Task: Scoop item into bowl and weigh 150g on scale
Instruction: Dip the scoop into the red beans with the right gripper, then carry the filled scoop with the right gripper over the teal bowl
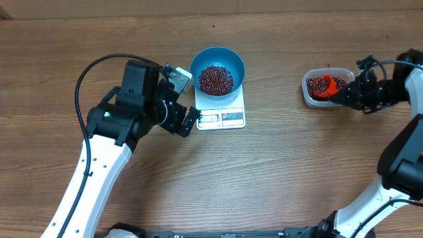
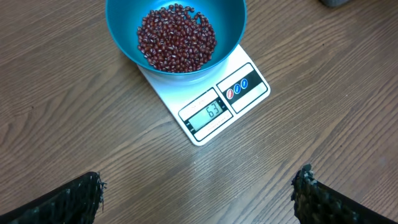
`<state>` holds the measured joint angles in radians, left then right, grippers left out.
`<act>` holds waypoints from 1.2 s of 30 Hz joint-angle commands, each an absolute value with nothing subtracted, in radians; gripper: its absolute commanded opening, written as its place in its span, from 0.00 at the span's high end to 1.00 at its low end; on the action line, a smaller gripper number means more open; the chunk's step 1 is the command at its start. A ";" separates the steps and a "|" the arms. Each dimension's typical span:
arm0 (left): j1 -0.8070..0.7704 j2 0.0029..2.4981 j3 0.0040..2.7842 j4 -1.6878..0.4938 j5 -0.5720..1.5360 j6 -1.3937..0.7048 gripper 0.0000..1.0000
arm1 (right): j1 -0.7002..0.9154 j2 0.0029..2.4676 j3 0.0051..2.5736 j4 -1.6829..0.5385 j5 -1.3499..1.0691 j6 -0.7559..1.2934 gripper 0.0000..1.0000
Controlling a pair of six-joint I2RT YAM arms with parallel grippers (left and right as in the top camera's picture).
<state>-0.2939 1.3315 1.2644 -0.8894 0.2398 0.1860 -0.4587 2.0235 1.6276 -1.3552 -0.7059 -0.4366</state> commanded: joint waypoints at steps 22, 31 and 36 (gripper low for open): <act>-0.290 1.337 1.265 -0.886 0.244 0.175 0.01 | -0.459 2.026 1.622 -1.559 -1.171 -0.690 0.96; -0.290 1.337 1.265 -0.886 0.244 0.175 0.00 | -0.246 2.026 1.623 -1.520 -1.234 -0.678 0.96; -0.290 1.337 1.265 -0.886 0.244 0.175 0.00 | -0.125 2.026 1.623 -1.477 -1.255 -0.633 0.96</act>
